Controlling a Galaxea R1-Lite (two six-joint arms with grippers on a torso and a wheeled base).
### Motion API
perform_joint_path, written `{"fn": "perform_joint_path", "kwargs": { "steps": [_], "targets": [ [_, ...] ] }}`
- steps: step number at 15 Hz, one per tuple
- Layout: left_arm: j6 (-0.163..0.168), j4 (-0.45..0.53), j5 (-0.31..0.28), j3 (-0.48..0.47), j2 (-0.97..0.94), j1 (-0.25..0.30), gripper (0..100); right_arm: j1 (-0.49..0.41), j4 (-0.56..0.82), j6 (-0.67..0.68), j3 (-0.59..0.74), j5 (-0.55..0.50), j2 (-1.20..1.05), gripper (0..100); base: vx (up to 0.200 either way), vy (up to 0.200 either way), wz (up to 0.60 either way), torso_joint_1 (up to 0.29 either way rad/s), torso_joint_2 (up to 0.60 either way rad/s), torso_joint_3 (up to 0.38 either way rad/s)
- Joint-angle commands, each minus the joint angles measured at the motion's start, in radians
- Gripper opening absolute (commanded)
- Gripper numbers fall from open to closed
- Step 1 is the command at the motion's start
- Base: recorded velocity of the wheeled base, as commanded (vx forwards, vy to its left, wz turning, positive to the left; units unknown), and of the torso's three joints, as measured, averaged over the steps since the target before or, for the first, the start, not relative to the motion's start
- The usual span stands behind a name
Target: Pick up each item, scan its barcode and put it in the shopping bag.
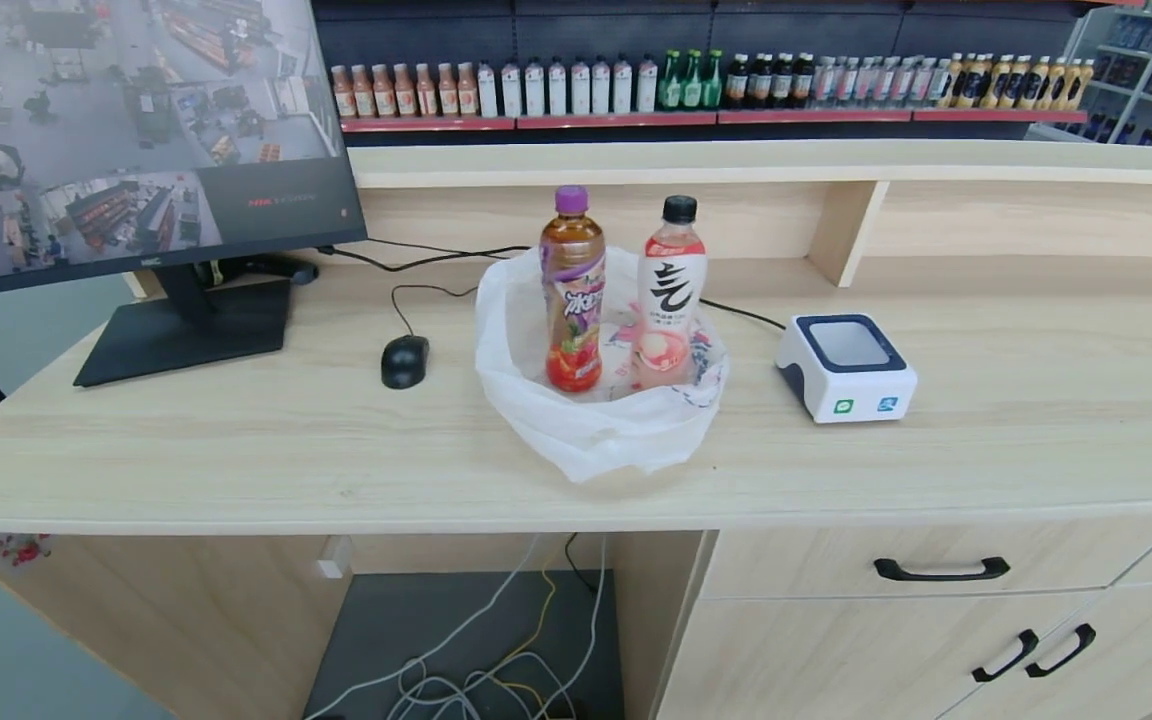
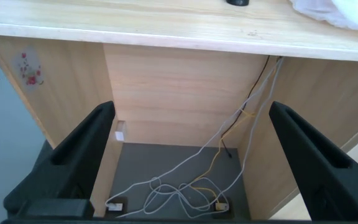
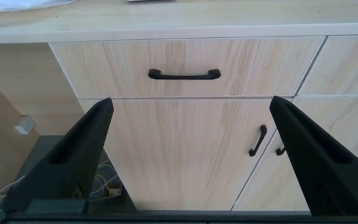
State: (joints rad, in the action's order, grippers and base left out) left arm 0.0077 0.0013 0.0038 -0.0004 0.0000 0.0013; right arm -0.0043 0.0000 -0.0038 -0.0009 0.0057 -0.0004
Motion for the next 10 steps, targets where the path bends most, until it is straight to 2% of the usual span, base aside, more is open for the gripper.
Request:
{"fn": "perform_joint_path", "kwargs": {
  "steps": [1,10],
  "targets": [
    [0.000,0.000,0.001,0.000,0.000,0.000,100,0.000,0.000,0.002,-0.001,0.000,0.002,100,0.000,-0.200,0.00,-0.007,0.00,0.002],
    [0.000,0.000,0.001,-0.001,0.000,0.000,100,0.000,0.000,0.004,0.001,0.000,0.002,100,0.000,-0.200,0.00,0.003,0.00,0.003]
  ]
}}
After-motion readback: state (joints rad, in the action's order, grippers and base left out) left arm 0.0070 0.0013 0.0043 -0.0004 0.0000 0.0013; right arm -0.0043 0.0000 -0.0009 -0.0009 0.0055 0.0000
